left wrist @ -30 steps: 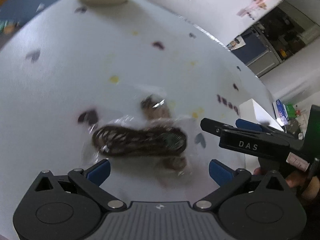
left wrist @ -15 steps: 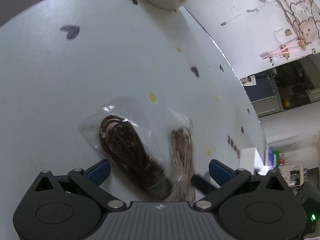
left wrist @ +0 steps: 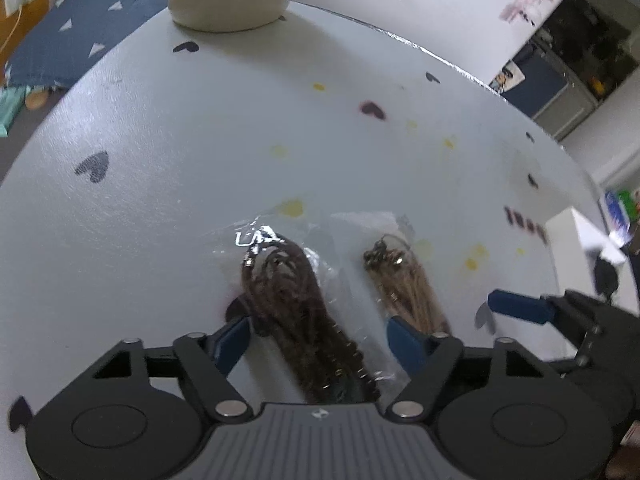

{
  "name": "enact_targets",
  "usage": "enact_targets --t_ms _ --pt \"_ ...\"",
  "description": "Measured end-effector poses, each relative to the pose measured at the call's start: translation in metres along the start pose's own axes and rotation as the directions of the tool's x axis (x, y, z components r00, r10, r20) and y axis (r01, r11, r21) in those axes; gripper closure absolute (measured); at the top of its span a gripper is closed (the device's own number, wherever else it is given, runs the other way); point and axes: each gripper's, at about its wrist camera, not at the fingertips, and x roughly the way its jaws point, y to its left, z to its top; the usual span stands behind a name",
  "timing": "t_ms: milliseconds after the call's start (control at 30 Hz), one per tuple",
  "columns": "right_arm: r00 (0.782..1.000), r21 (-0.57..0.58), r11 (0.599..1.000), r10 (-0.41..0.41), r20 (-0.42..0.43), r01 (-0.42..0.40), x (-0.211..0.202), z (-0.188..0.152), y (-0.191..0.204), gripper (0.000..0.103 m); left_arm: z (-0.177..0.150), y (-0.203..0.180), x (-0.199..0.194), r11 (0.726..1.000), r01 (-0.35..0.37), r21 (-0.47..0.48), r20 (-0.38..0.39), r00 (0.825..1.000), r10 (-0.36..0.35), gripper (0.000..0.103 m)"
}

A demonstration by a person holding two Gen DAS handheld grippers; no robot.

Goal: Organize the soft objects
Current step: 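Grasp the dark bagged cord with the left tool while the right tool grasps the light bagged cord, then carry both bagged cords with both tools over the box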

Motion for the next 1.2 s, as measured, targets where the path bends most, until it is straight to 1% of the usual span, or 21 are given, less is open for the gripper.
enact_targets --t_ms 67,133,200,267,333,400,467,500,533,600,767,800,833,933,1100,1200 --pt "1.0 0.018 1.0 0.012 -0.003 -0.012 0.001 0.0 -0.001 0.021 -0.002 0.001 -0.002 1.0 -0.02 0.023 -0.005 1.0 0.02 0.031" --pt "1.0 0.004 1.0 0.022 -0.011 -0.022 0.004 0.0 0.003 0.023 -0.006 0.003 -0.005 0.998 -0.044 0.051 -0.012 0.999 0.045 0.032" --pt "0.999 -0.014 0.999 0.035 -0.025 -0.035 0.007 -0.001 0.009 0.031 -0.008 0.005 -0.007 0.996 -0.058 0.068 -0.019 0.998 0.06 0.032" --pt "0.998 -0.032 0.998 0.043 -0.041 -0.044 0.01 -0.003 0.015 0.033 -0.01 0.01 -0.01 0.996 -0.066 0.062 -0.022 0.997 0.068 0.033" --pt "0.998 -0.04 0.998 0.038 -0.044 -0.04 0.011 -0.004 0.018 0.037 -0.012 0.014 -0.013 0.997 -0.065 0.042 -0.017 0.998 0.065 0.036" --pt "0.998 -0.039 0.998 0.039 -0.039 -0.041 0.01 -0.004 0.019 0.046 -0.012 0.017 -0.014 0.998 -0.062 0.023 -0.012 0.998 0.063 0.037" --pt "0.999 -0.033 0.999 0.036 -0.034 -0.037 0.009 -0.004 0.018 0.049 -0.011 0.016 -0.014 0.998 -0.064 0.015 -0.006 0.998 0.064 0.04" --pt "0.999 -0.027 0.999 0.035 -0.033 -0.036 0.008 -0.005 0.017 0.053 -0.011 0.015 -0.014 0.998 -0.065 0.012 -0.002 0.998 0.065 0.043" --pt "0.999 -0.023 0.999 0.035 -0.032 -0.036 0.008 -0.006 0.017 0.054 -0.01 0.014 -0.014 0.998 -0.065 0.01 0.004 0.998 0.065 0.049" --pt "0.999 -0.014 0.999 0.032 -0.028 -0.032 0.006 -0.007 0.017 0.061 -0.009 0.013 -0.013 0.998 -0.062 0.008 0.009 0.998 0.062 0.056" --pt "0.999 0.005 1.0 0.027 -0.02 -0.027 0.0 -0.009 0.013 0.071 -0.011 0.013 -0.013 0.999 -0.052 0.004 0.021 0.998 0.051 0.068" --pt "0.999 0.008 1.0 0.027 -0.019 -0.027 -0.001 -0.01 0.013 0.073 -0.011 0.013 -0.014 0.999 -0.051 0.002 0.024 0.998 0.051 0.072" --pt "0.999 0.011 1.0 0.027 -0.018 -0.027 -0.001 -0.011 0.013 0.075 -0.012 0.014 -0.016 0.999 -0.051 -0.003 0.029 0.998 0.051 0.075" --pt "1.0 0.021 0.999 0.025 -0.011 -0.025 -0.004 -0.013 0.011 0.078 -0.014 0.014 -0.019 0.999 -0.051 -0.015 0.044 0.998 0.052 0.079" --pt "1.0 0.04 0.999 0.015 0.021 -0.016 -0.011 -0.013 0.006 0.08 -0.016 0.011 -0.03 0.998 -0.066 -0.019 0.089 0.994 0.068 0.081" --pt "0.998 0.049 0.999 0.005 0.056 -0.007 -0.02 -0.012 0.004 0.08 -0.015 0.006 -0.042 0.998 -0.068 -0.014 0.134 0.989 0.069 0.082"
